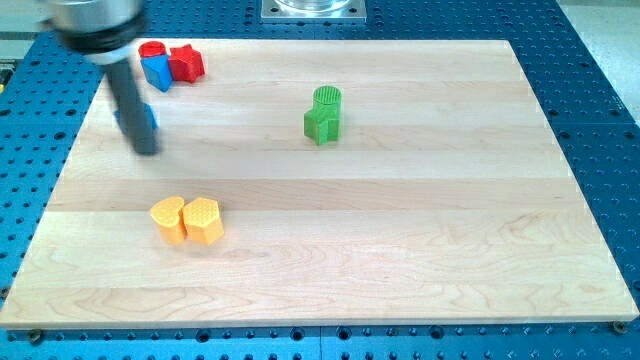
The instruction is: Place the yellow blocks close to the group of the blocks
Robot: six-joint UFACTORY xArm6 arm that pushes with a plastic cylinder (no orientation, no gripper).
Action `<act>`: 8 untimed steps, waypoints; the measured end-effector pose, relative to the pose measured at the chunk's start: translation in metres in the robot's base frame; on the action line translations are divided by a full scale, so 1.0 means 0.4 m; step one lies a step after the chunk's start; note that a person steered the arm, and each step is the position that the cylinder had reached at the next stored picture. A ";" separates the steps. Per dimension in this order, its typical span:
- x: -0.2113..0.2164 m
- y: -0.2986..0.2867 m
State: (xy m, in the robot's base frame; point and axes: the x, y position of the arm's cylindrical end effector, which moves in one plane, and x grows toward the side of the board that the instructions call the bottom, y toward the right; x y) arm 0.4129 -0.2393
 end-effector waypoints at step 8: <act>0.005 0.365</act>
State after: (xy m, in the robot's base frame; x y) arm 0.4151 -0.0934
